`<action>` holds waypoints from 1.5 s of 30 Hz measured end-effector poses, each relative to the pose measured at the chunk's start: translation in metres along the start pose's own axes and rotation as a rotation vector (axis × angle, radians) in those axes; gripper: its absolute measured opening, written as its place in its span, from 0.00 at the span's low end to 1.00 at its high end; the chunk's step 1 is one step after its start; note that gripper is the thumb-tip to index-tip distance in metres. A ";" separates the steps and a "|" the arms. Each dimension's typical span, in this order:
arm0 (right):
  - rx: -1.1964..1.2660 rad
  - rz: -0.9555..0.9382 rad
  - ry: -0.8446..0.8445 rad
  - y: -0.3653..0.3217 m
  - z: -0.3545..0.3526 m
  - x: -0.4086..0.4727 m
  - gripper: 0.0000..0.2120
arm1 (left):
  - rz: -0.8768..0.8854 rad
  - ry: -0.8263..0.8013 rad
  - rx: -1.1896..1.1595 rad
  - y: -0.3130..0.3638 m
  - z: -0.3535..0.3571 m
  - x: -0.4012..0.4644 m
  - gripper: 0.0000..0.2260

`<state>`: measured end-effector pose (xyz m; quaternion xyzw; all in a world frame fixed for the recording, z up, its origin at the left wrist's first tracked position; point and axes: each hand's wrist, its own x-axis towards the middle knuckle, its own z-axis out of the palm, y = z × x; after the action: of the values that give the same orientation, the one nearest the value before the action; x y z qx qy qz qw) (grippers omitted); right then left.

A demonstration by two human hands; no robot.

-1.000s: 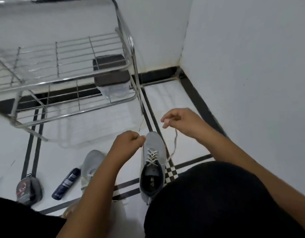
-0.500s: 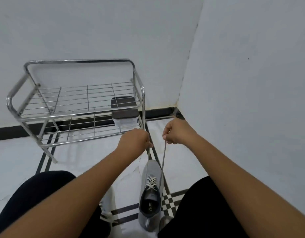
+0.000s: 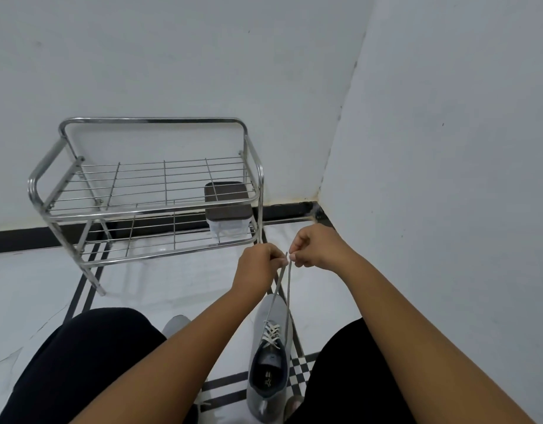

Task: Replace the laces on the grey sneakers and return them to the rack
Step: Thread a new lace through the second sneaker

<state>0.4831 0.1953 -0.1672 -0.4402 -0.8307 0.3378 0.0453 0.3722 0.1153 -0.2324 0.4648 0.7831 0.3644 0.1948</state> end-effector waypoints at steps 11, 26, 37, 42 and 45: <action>0.023 -0.013 0.000 0.001 0.000 0.001 0.07 | 0.016 -0.007 -0.095 -0.004 -0.002 0.004 0.04; 0.012 -0.050 -0.032 0.001 -0.001 0.000 0.03 | 0.018 -0.174 -0.142 -0.015 0.004 0.004 0.05; 0.036 -0.038 -0.020 0.001 0.001 0.001 0.06 | -0.020 -0.205 -0.384 -0.020 0.005 0.005 0.02; 0.048 -0.033 -0.020 -0.001 0.001 0.000 0.05 | -0.032 -0.185 -0.348 -0.020 0.007 0.006 0.02; 0.033 -0.037 -0.016 -0.001 0.002 0.000 0.05 | -0.025 -0.166 -0.322 -0.020 0.008 0.007 0.04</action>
<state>0.4817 0.1939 -0.1680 -0.4213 -0.8334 0.3540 0.0520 0.3623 0.1182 -0.2531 0.4464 0.7016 0.4428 0.3353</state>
